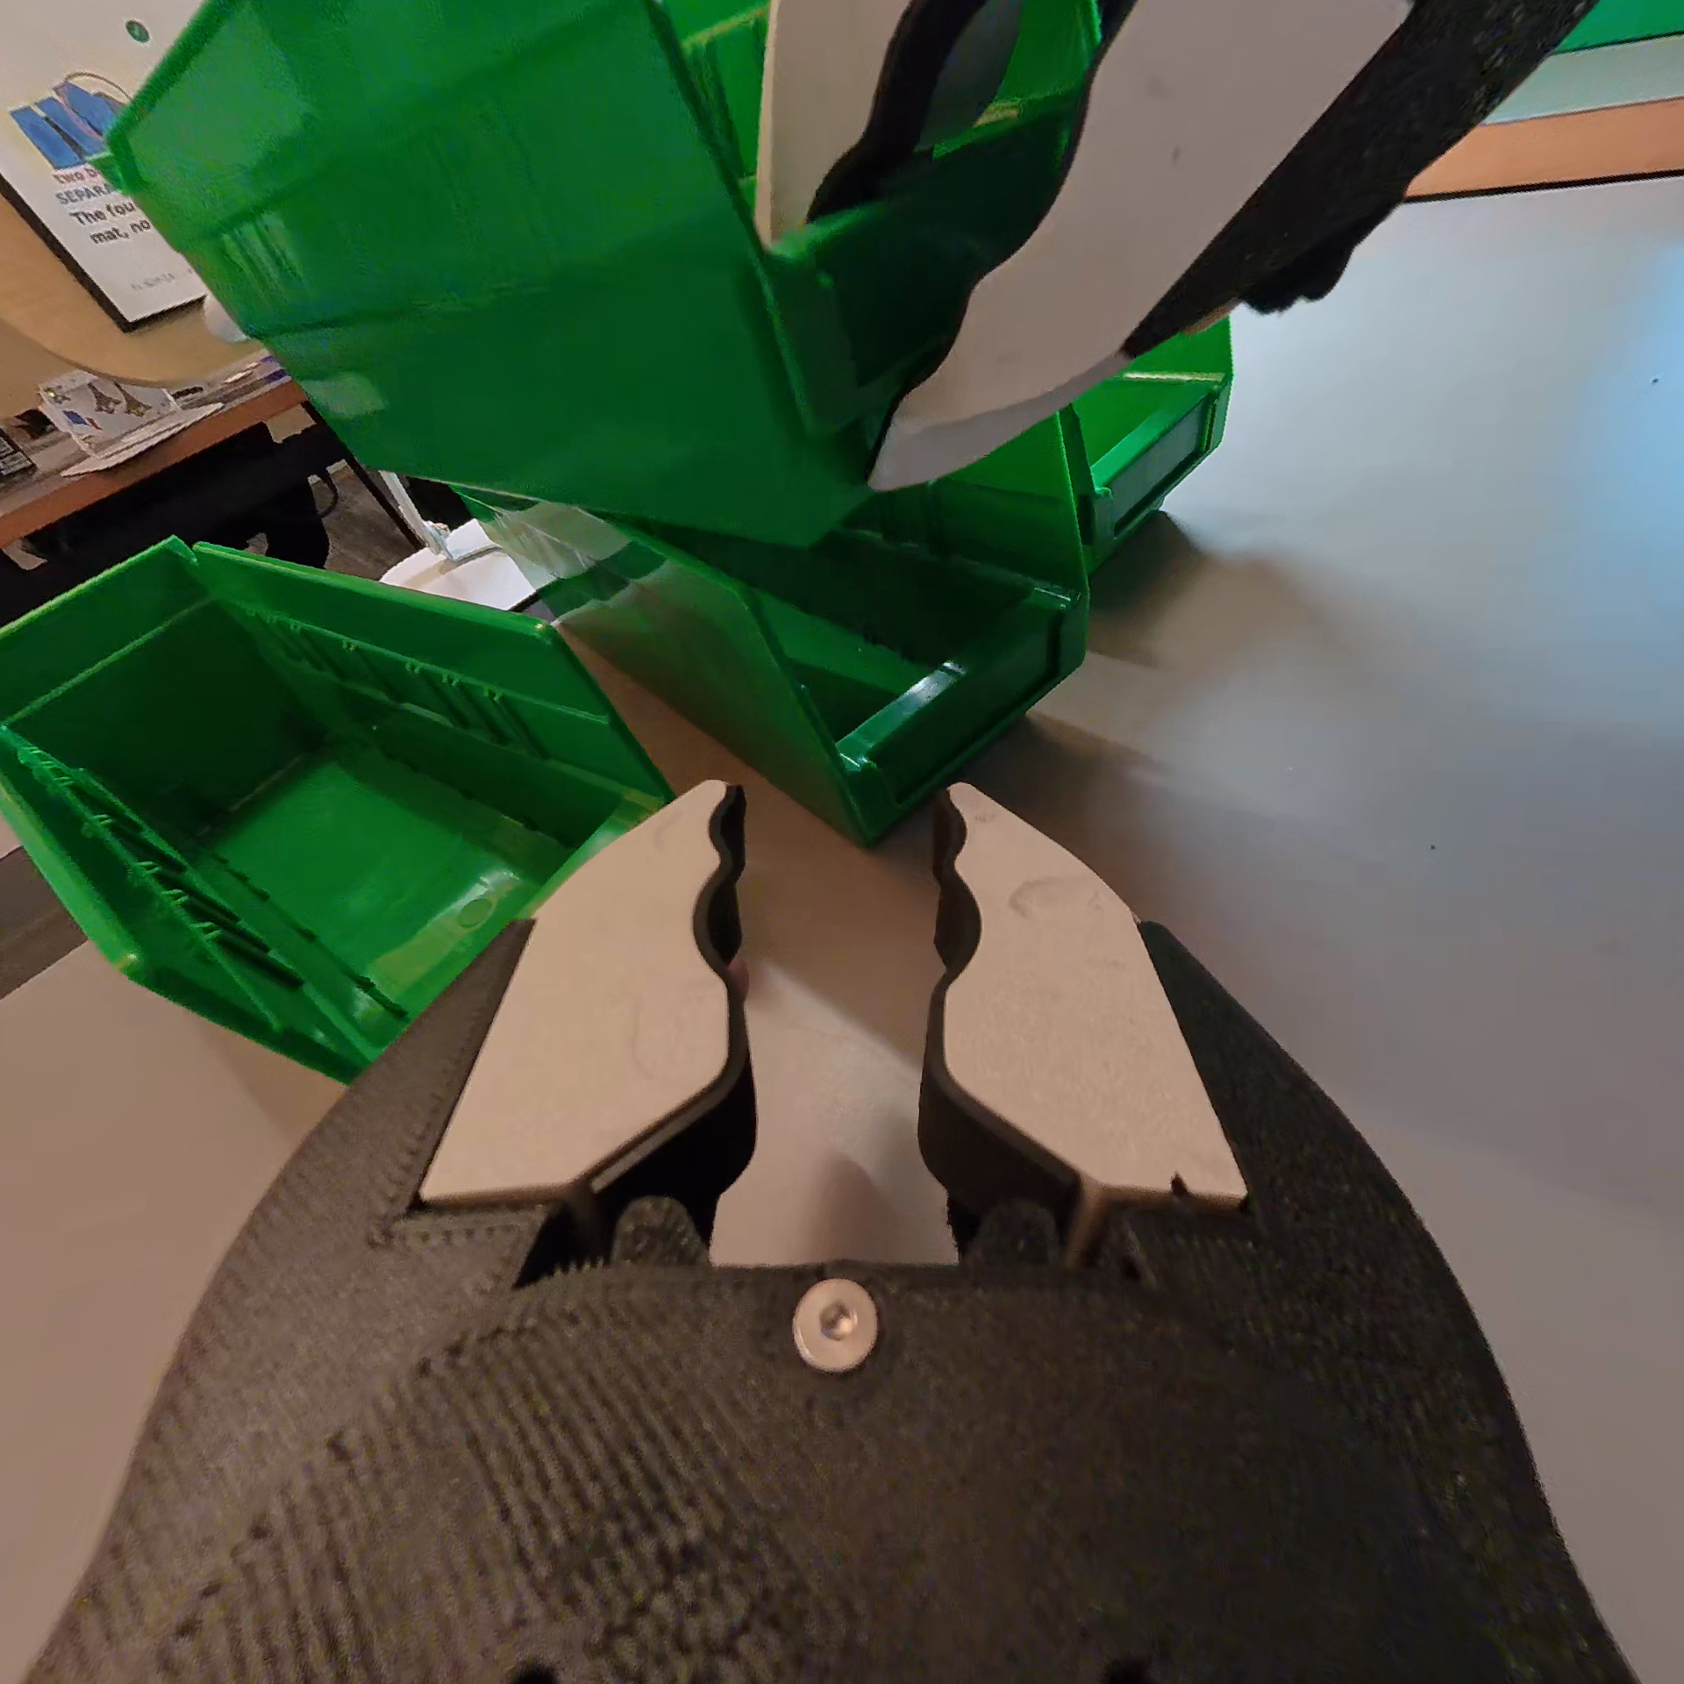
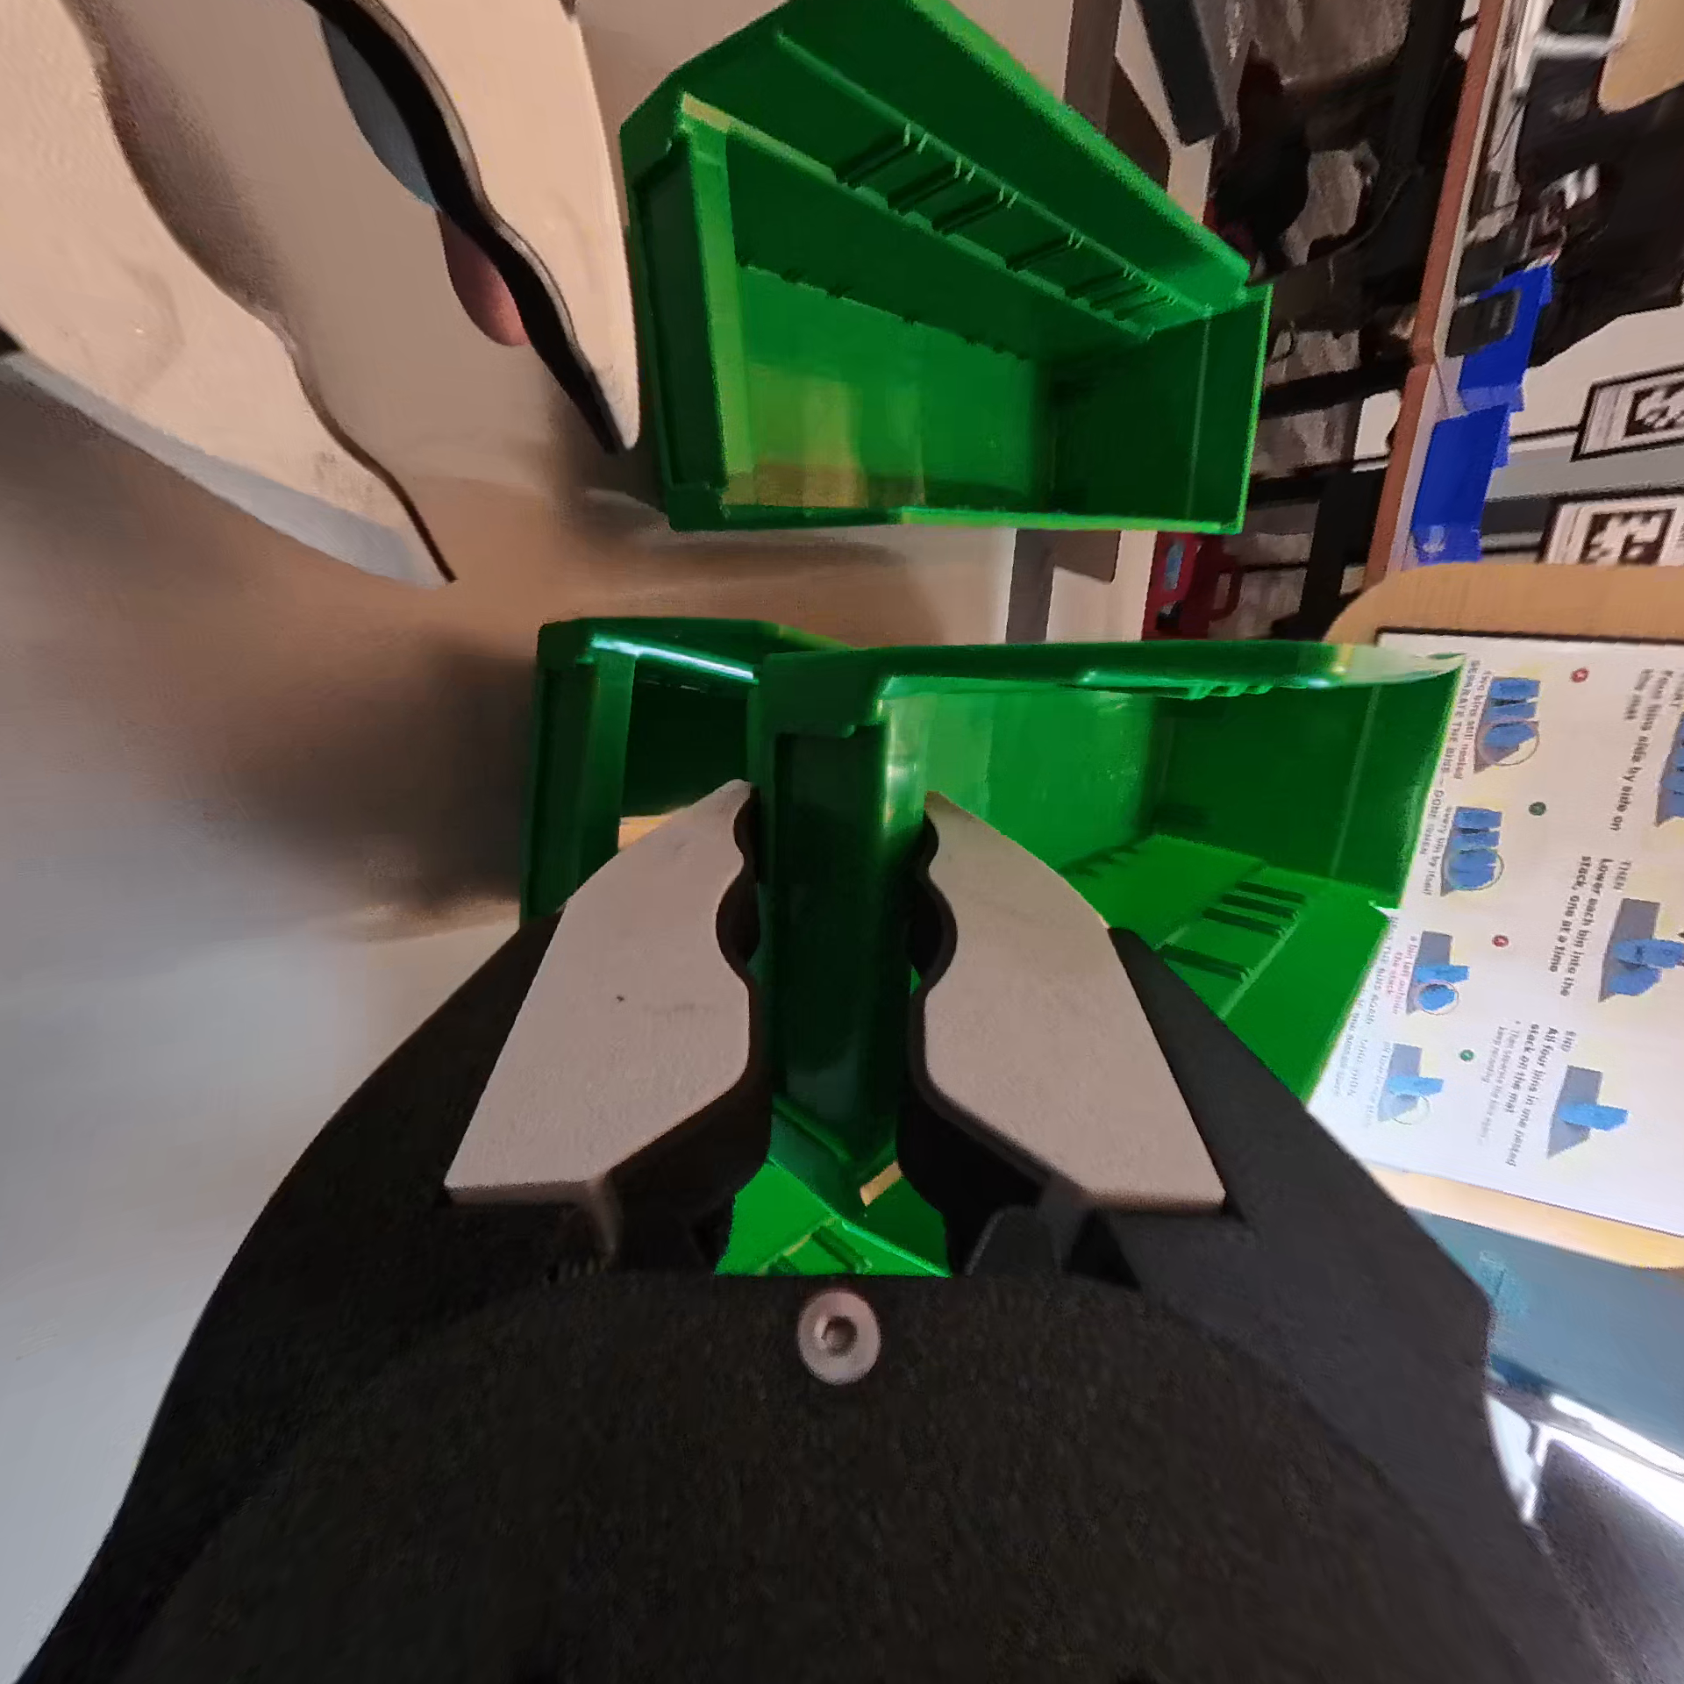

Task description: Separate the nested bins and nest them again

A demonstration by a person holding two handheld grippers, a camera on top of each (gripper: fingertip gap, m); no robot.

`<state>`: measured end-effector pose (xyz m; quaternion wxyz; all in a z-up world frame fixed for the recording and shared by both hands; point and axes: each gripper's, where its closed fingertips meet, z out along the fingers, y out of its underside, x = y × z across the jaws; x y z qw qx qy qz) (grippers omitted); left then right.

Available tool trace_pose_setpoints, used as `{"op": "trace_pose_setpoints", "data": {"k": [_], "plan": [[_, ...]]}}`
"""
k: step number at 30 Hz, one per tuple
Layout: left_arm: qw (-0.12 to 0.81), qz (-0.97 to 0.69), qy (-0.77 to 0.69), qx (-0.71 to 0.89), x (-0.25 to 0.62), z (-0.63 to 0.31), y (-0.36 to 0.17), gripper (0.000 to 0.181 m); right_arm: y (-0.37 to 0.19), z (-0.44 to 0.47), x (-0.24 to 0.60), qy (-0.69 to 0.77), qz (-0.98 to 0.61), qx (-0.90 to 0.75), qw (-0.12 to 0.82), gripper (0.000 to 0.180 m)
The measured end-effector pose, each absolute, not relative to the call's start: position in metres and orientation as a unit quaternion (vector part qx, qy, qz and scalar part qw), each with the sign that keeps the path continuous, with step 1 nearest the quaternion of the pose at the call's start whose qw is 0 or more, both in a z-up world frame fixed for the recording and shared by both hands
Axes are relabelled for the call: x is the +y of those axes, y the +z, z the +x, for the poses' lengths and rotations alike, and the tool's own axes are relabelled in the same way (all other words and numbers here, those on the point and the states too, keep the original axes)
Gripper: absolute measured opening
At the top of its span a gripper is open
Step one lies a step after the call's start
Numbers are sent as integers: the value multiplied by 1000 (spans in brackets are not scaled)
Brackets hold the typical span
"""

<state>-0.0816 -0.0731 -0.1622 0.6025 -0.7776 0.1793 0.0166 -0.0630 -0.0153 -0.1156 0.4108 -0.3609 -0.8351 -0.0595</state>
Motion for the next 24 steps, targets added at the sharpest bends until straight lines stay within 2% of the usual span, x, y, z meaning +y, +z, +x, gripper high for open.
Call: {"op": "trace_pose_setpoints", "data": {"k": [5,11,16,24], "plan": [[610,-773,19,175,-75,-84,-157,40,-119,-66,-6,-69,-418,-805,415,29],[611,-772,15,173,-75,-85,-155,39,-129,-56,-9,-87,-416,-798,429,28],[612,-771,18,175,-75,-84,-155,39,-148,-44,-29,-106,-408,-813,401,28],[610,-773,17,174,-75,-85,-156,39,-159,-51,0,-118,-409,-815,392,28]]}}
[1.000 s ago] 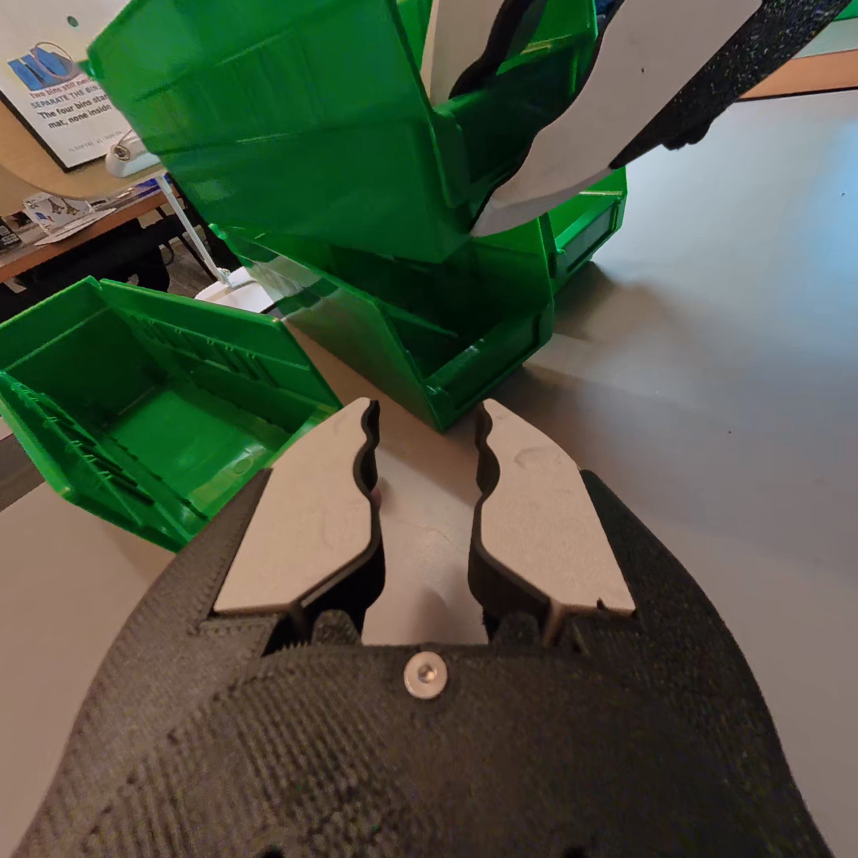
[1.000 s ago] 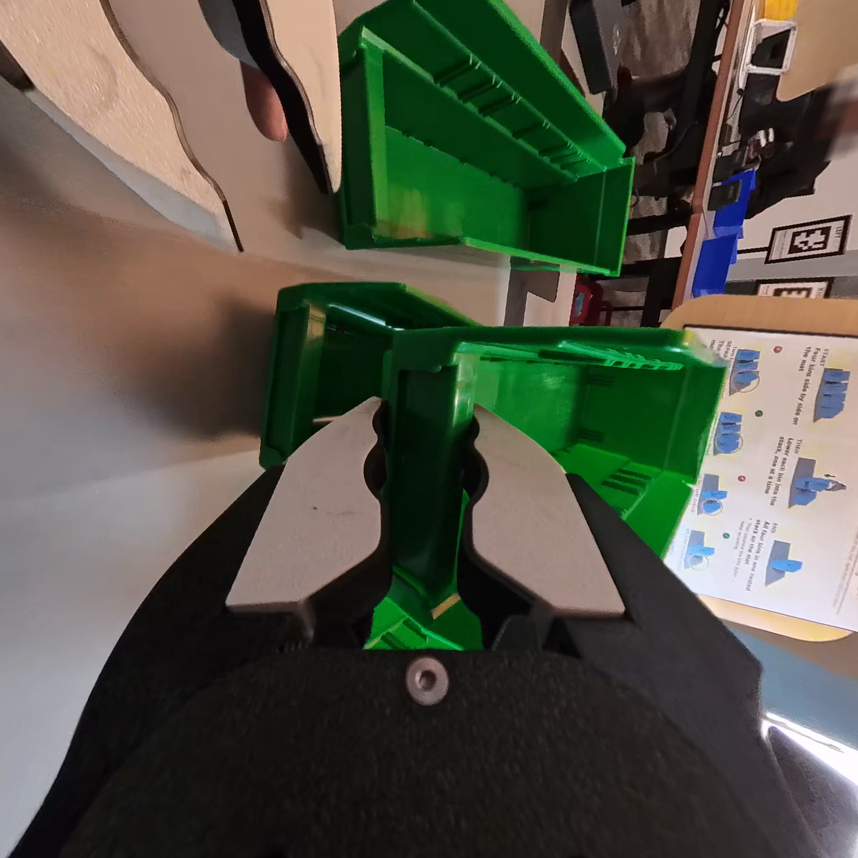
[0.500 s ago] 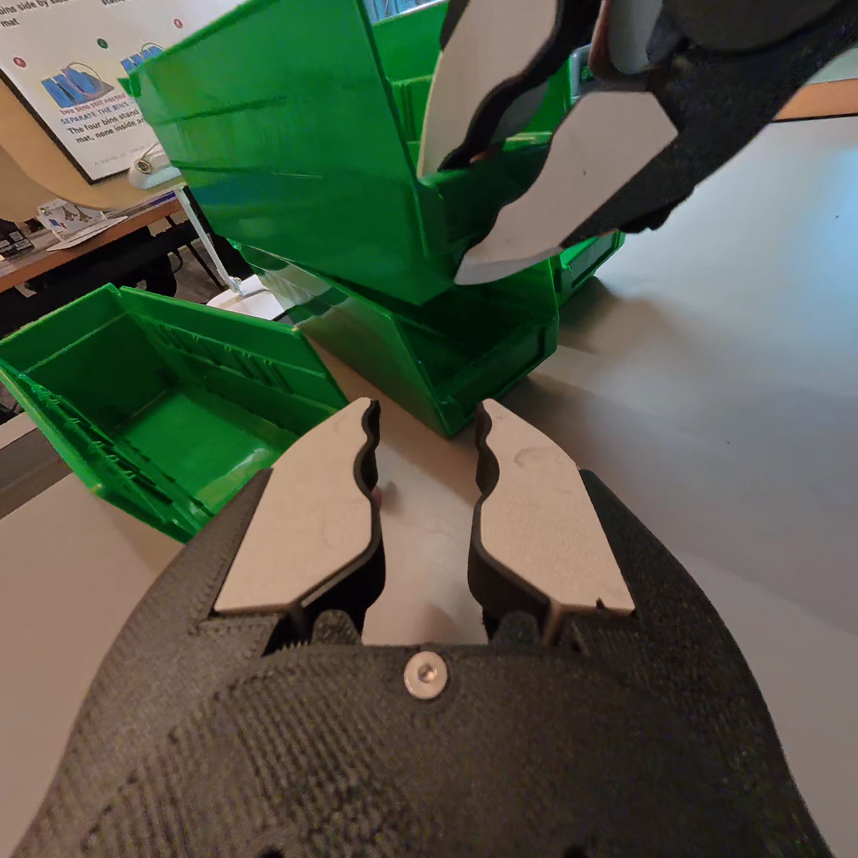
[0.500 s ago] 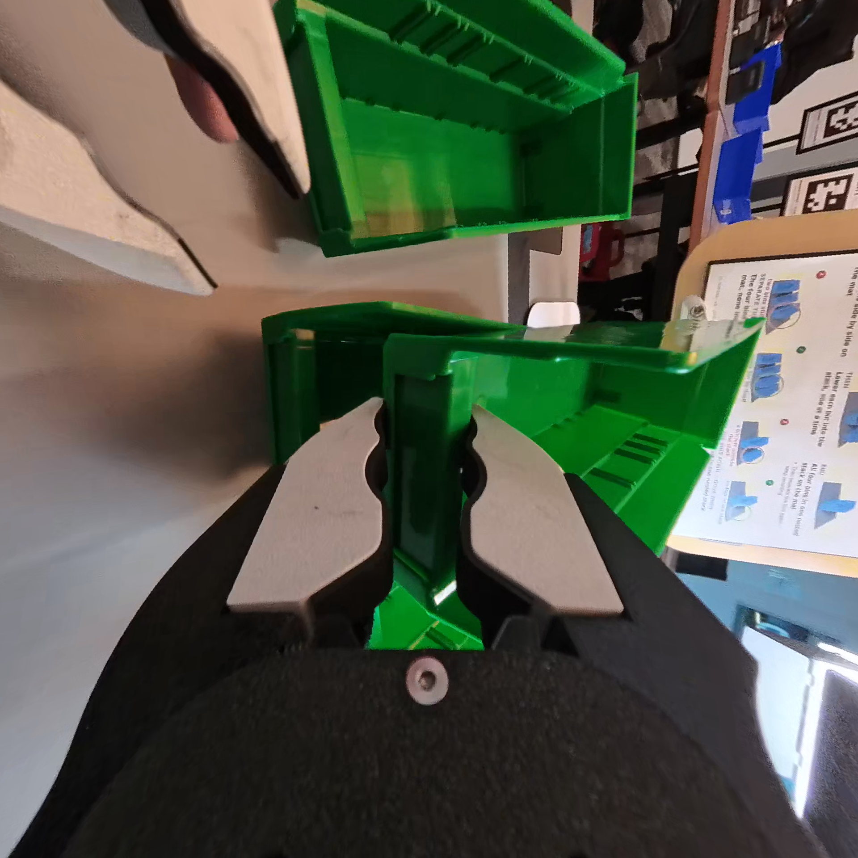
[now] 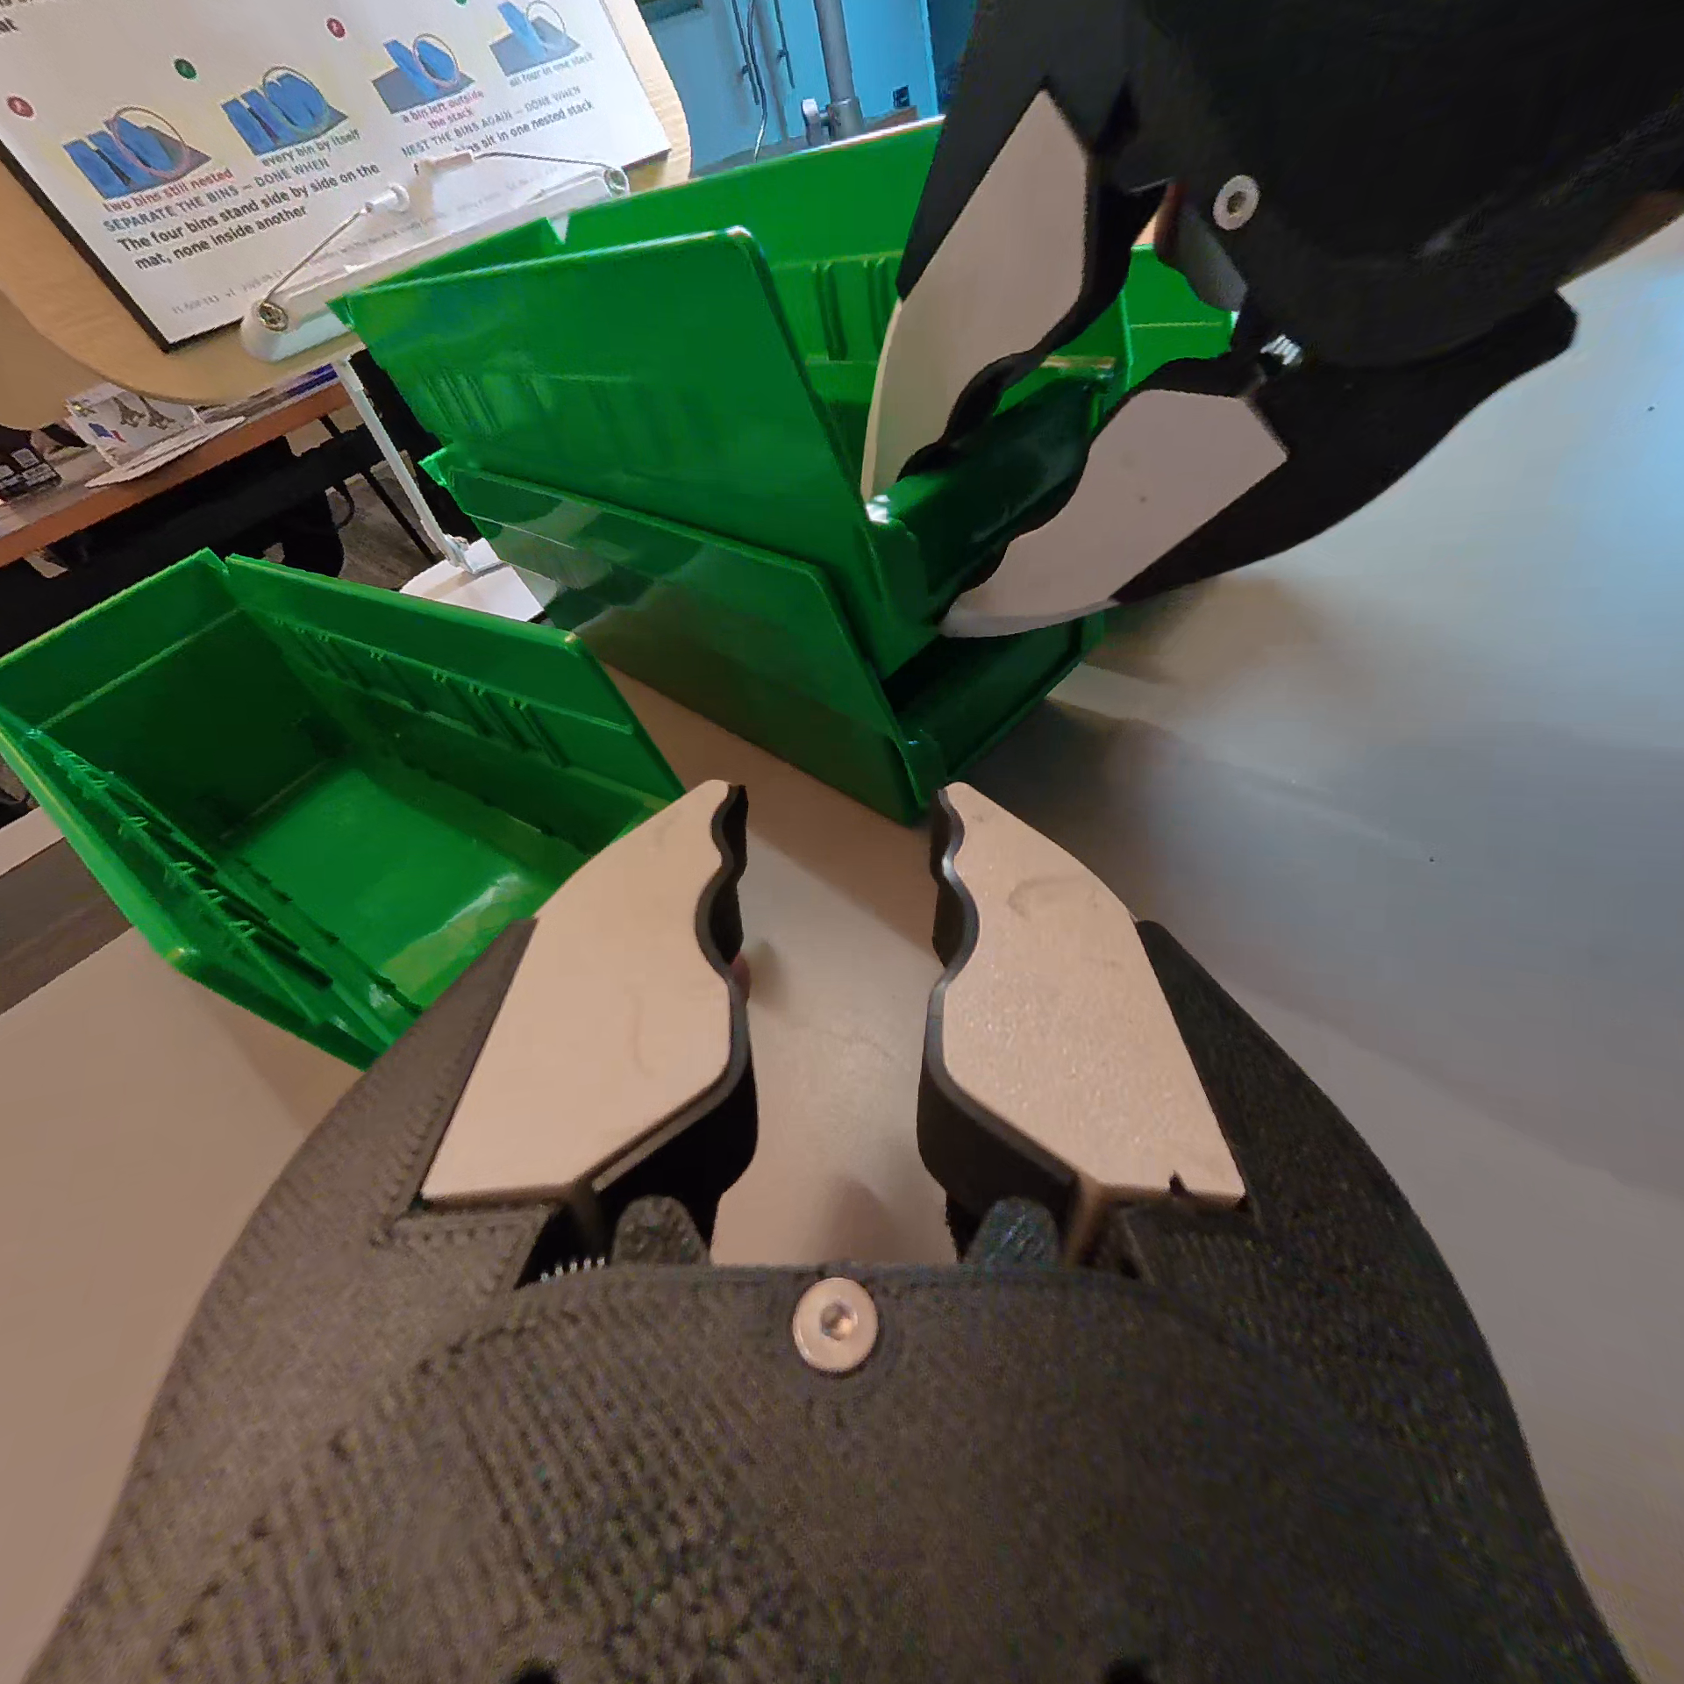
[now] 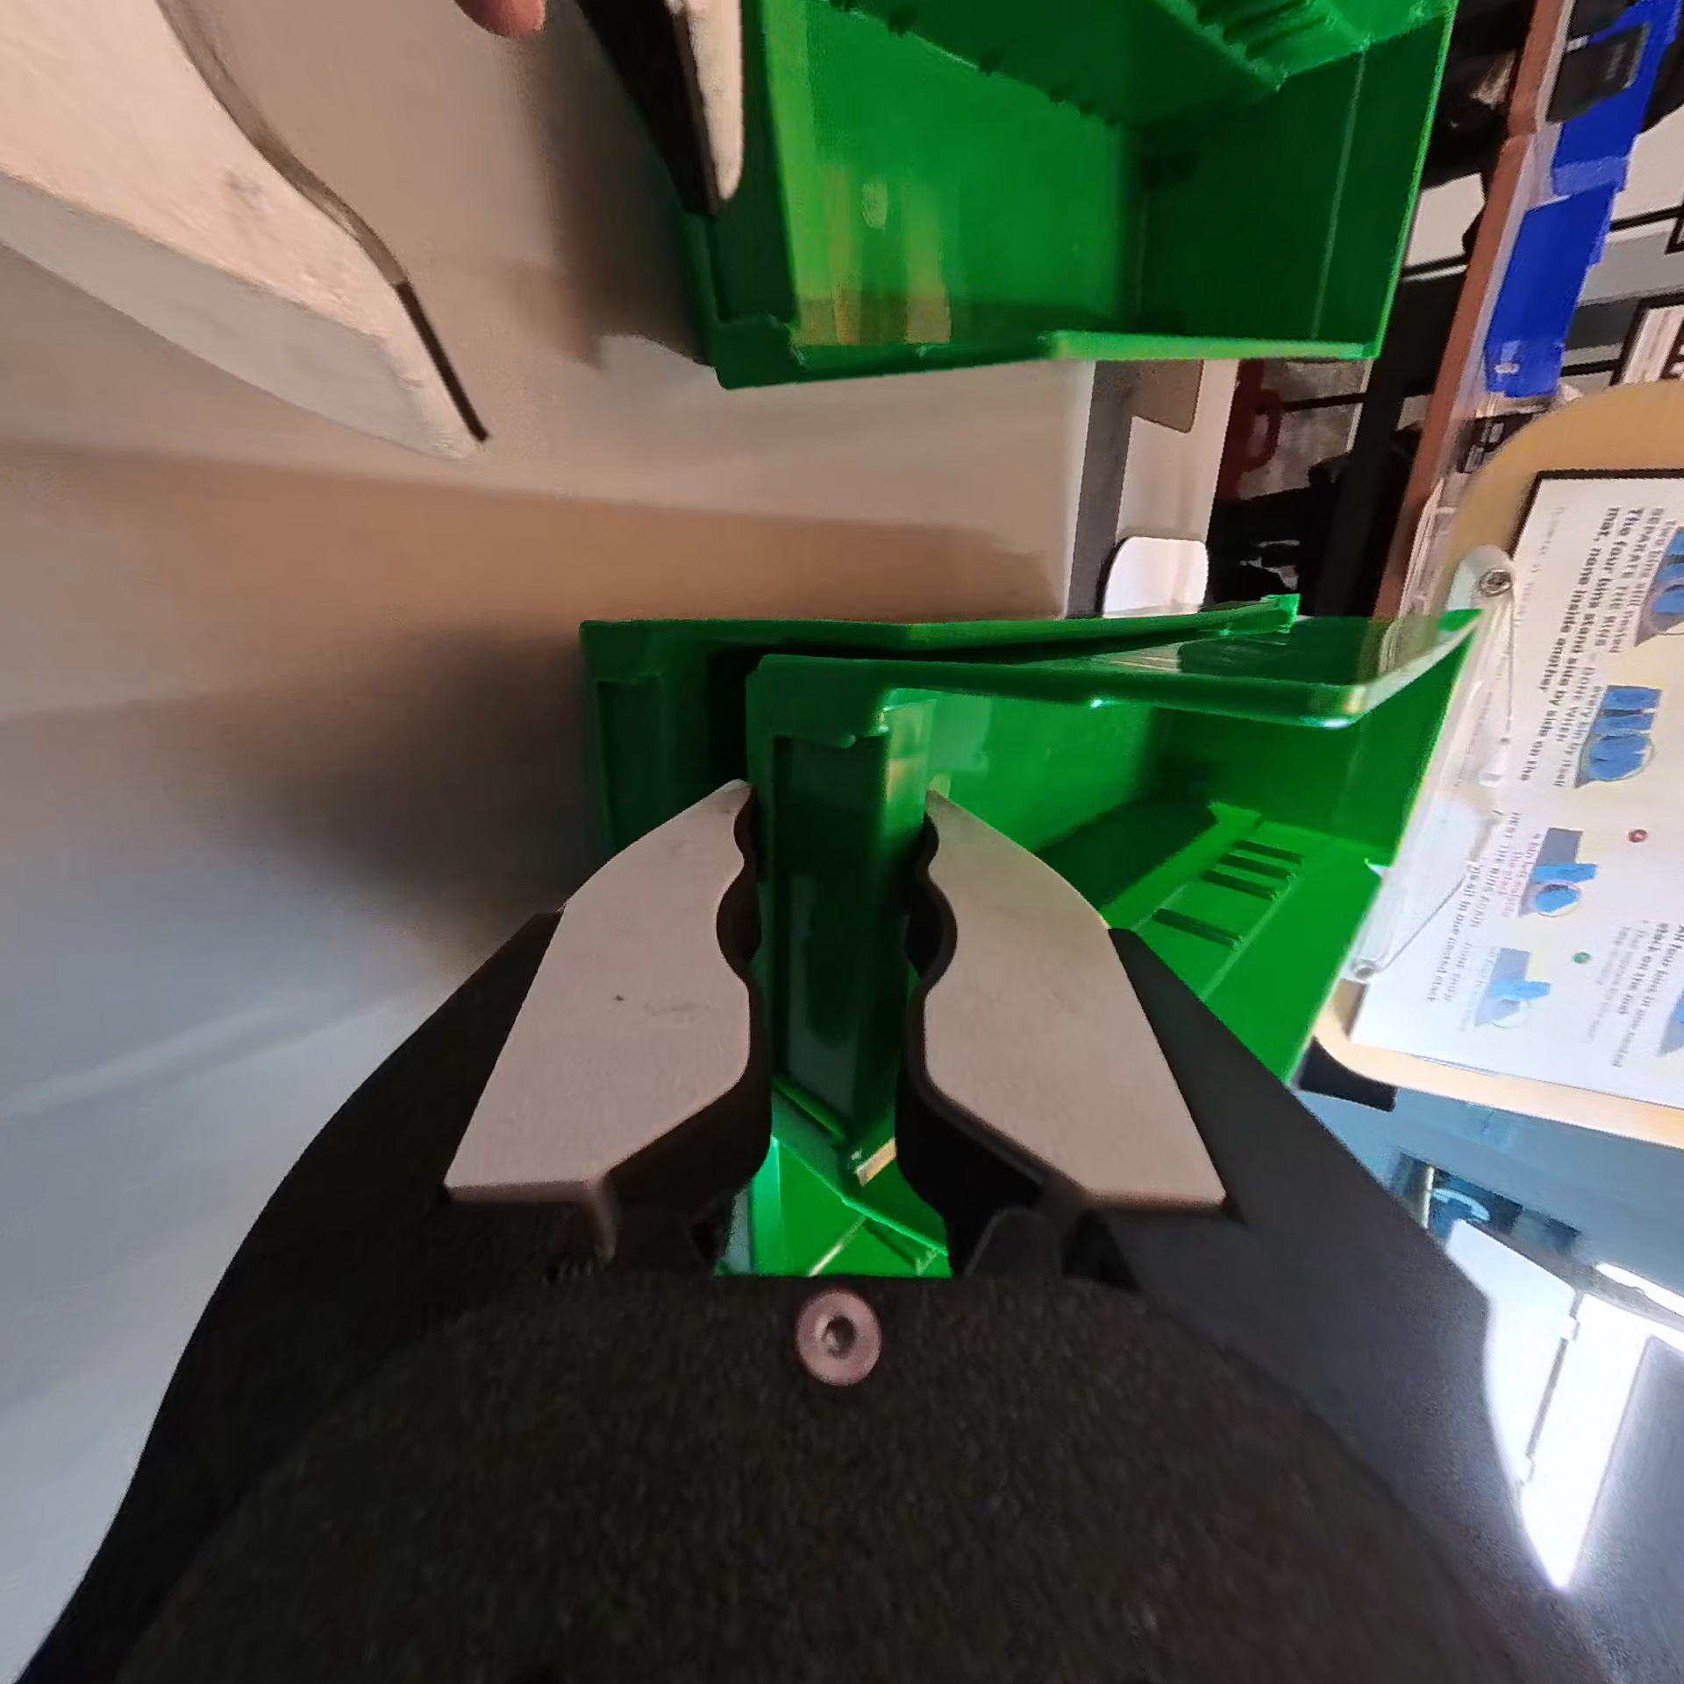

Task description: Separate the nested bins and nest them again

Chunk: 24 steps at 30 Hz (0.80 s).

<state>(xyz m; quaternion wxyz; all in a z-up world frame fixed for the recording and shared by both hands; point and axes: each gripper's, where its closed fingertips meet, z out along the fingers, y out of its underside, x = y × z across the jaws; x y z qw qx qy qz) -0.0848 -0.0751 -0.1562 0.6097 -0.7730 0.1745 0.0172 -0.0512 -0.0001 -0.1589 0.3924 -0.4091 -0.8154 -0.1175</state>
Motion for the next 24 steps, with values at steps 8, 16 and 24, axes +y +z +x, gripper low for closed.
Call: {"op": "trace_pose_setpoints", "data": {"k": [8,16,24], "plan": [[611,-772,17,174,-75,-85,-155,39,-167,-55,14,-118,-369,-834,392,30],[610,-773,17,174,-75,-85,-156,38,-150,-46,4,-64,-369,-837,398,51],[608,-774,22,173,-75,-86,-156,38,-104,9,-17,127,-440,-766,451,48]]}}
